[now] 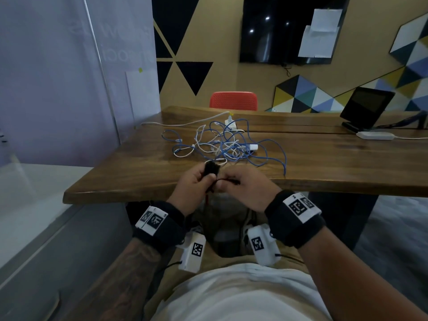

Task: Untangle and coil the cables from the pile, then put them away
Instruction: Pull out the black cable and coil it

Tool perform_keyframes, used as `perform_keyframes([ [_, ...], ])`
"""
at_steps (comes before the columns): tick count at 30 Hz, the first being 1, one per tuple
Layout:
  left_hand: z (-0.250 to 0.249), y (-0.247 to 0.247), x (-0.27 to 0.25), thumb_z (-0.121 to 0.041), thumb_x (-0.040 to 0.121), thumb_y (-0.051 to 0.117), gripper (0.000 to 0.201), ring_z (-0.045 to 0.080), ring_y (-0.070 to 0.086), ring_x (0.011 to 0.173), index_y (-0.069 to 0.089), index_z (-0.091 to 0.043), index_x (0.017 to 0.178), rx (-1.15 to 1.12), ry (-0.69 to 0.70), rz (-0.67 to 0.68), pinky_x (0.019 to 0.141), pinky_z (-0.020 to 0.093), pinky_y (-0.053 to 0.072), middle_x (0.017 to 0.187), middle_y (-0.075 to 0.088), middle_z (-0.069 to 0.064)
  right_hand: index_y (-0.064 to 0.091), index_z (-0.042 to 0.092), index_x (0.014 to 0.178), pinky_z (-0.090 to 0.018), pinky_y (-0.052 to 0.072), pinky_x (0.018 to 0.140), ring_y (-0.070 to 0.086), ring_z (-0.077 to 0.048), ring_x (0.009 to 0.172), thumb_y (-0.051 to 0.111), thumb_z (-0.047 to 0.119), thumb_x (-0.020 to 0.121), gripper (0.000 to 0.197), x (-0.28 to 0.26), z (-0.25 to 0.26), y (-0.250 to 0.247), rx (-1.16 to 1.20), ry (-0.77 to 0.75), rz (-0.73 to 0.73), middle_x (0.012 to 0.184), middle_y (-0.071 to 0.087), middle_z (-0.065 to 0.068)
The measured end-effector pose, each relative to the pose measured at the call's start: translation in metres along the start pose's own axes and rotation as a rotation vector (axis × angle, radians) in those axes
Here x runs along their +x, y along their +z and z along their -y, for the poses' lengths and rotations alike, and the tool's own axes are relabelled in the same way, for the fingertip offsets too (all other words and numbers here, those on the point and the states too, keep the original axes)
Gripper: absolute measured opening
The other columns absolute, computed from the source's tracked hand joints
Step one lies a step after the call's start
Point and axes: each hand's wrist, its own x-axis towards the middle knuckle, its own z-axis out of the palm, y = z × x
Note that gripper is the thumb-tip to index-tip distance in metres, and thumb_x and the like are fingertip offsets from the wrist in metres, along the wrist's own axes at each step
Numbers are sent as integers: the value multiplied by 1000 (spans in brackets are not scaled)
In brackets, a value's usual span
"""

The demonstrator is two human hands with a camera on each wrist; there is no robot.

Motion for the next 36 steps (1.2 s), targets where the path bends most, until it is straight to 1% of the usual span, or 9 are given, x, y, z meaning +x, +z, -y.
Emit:
perform_keyframes([
  [4,-15,5,-5,-26,93,49,24,21,53,64,60,-6,85,-158,-124,167,58,31,42,70,57,11,72,25,83,-37,56,80,69,-9,79,72,21,88,7,-2,-5,-12,80,3,-75,78,74,7],
  [8,-22,-2,-8,-20,86,53,17,17,50,60,60,-4,86,-277,-178,270,54,24,38,66,53,8,76,24,89,-29,54,82,68,-8,86,77,19,86,6,-2,-7,-11,136,-26,-144,86,72,7],
  [13,-24,-10,-9,-14,81,55,15,14,40,45,62,-2,77,-403,-279,252,55,26,46,52,44,5,76,19,97,-13,46,71,60,1,73,76,22,88,9,2,-8,-10,169,-19,-204,79,68,10],
  [18,-30,-16,-10,-19,85,46,24,8,33,39,60,-6,72,-863,-418,194,56,25,42,49,38,-4,73,23,96,-13,47,68,59,1,68,64,18,96,10,3,-17,-5,274,37,-152,71,65,15],
  [23,-35,-24,-5,-21,87,44,25,6,35,40,58,-8,73,-1138,-338,116,59,23,46,49,39,-6,61,-1,101,-27,54,51,57,-11,50,57,14,100,16,-1,-37,17,554,230,-4,60,57,3],
  [26,-36,-30,-2,-21,90,44,25,5,40,43,60,-7,77,-1228,-274,86,65,22,49,53,43,-6,64,5,106,-24,51,41,49,-9,44,56,13,101,13,-9,-36,28,664,323,10,64,53,-3],
  [29,-34,-32,0,-19,92,44,24,7,44,49,61,-5,84,-1270,-257,46,71,24,50,59,46,-4,67,8,102,-27,58,50,51,-9,51,54,11,101,14,-10,-35,34,753,383,-17,66,51,-6],
  [33,-30,-23,4,-10,84,42,28,13,51,61,61,3,99,-1287,-240,-33,92,30,46,74,54,3,66,13,103,-30,59,55,55,-12,54,57,12,100,9,-5,-25,48,488,378,127,63,56,-3],
  [36,-23,-13,8,2,90,38,27,15,54,70,55,6,111,-1038,-166,-94,86,28,50,82,58,8,61,6,86,-28,56,53,56,-11,53,61,14,98,15,-3,-8,45,337,292,309,63,55,-3],
])
